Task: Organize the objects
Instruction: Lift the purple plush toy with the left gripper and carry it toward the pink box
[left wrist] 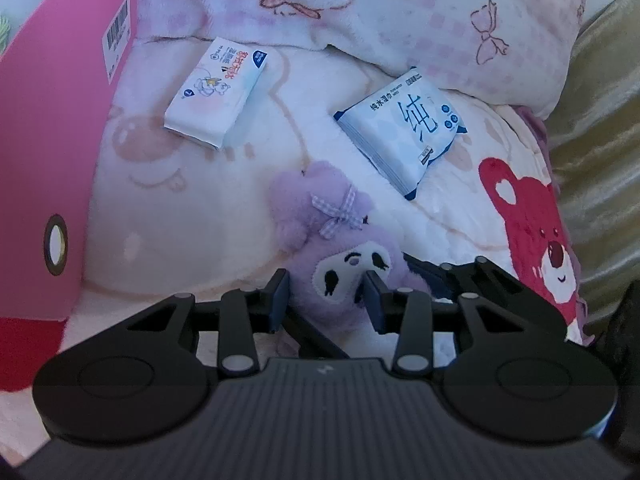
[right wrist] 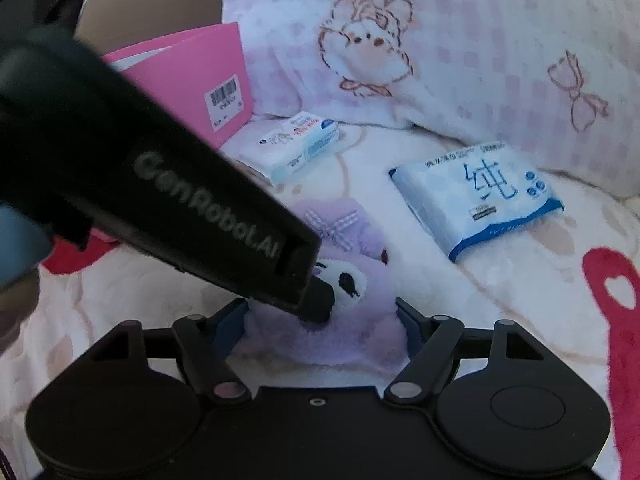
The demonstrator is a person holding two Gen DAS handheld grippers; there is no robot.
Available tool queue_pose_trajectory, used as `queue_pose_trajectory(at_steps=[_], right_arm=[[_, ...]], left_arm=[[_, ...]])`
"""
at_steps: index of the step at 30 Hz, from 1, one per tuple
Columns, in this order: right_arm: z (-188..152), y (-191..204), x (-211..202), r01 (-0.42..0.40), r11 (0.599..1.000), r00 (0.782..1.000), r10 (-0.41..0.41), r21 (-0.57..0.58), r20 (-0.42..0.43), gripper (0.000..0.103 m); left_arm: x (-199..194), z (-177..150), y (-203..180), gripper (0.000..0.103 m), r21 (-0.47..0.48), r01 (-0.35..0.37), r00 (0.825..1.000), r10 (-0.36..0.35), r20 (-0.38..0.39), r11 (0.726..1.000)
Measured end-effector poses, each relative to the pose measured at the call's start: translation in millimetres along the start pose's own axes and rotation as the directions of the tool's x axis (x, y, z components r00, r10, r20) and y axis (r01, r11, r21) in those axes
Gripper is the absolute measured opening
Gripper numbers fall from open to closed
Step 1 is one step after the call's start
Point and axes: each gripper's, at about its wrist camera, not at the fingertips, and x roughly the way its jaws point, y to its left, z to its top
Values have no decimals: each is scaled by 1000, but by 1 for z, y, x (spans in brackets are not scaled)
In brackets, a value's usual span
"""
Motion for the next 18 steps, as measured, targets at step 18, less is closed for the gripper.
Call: queue_pose_trajectory(at_steps=[18], right_arm=[[7, 1, -33, -123, 987, 992, 121, 106, 21, 74]], left_arm=[[-38, -10, 3, 39, -1, 26, 999, -26, 27, 1000]])
